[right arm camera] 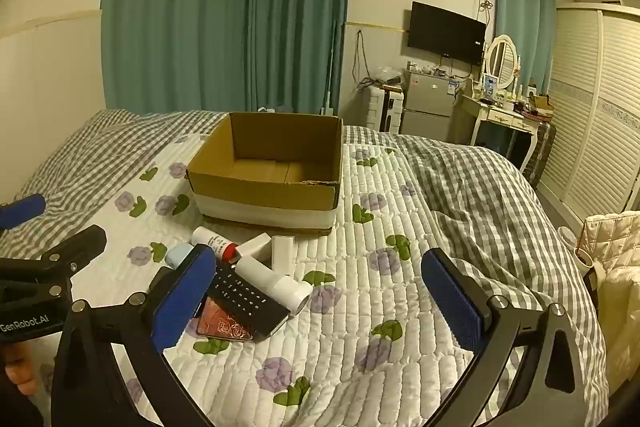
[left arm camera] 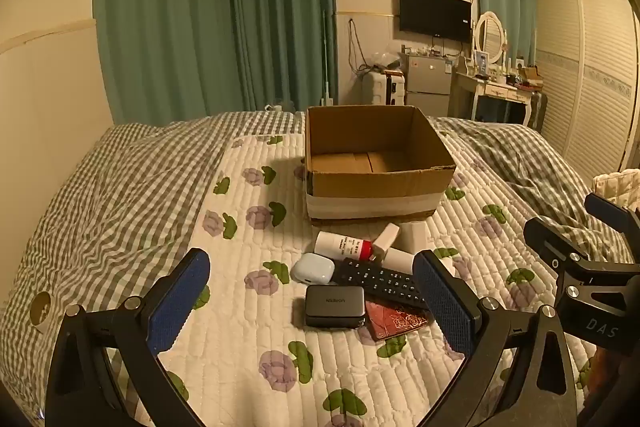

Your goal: Organize rigid objects

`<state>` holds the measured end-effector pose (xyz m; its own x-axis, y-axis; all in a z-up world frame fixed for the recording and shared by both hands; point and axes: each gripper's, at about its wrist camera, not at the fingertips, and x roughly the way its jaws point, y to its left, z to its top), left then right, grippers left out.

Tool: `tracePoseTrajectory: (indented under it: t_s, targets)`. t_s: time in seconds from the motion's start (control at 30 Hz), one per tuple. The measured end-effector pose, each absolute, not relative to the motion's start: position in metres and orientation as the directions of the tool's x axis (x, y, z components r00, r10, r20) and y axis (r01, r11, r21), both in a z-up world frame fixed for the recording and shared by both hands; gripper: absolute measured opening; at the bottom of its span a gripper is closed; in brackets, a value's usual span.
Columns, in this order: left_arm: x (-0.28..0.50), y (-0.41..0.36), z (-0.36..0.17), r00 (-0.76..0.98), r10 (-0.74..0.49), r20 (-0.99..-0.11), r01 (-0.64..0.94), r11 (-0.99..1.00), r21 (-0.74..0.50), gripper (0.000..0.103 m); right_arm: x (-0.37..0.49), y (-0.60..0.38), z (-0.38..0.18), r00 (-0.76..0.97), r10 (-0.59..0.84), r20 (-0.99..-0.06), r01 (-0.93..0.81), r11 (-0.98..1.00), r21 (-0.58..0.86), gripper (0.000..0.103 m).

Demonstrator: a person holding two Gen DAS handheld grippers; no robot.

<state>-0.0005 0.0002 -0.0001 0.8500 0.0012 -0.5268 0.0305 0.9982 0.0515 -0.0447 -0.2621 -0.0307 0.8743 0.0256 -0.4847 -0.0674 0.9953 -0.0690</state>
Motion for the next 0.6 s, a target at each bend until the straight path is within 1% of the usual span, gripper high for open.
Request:
tracePoseTrajectory:
  t_s: [0.07, 0.1, 0.17, 0.6]
  targets:
    - [-0.0012, 0.0000, -0.0004, 0.848, 0.006, -0.530, 0.024, 0.999, 0.049, 0.103, -0.0445, -0.2626, -0.0312, 0.869, 0.026, -0.495, -0.070, 0.995, -0.070, 0.103]
    - [0.0036, 0.0005, -0.0006, 0.833, 0.002, -0.554, 0.028, 0.999, 0.045, 0.103, -0.0442, -0.2627, -0.0315, 0.868, 0.025, -0.497, -0.069, 0.995, -0.070, 0.103]
    - [0.0042, 0.0046, -0.0039, 0.835, -0.006, -0.551, 0.027, 0.999, 0.029, 0.103, -0.0434, -0.2626, -0.0323, 0.866, 0.024, -0.500, -0.069, 0.995, -0.072, 0.103]
    - [0.0041, 0.0070, -0.0017, 0.845, 0.026, -0.534, 0.000, 0.999, 0.048, 0.103, -0.0409, -0.2565, -0.0359, 0.864, 0.037, -0.501, -0.075, 0.996, -0.056, 0.103]
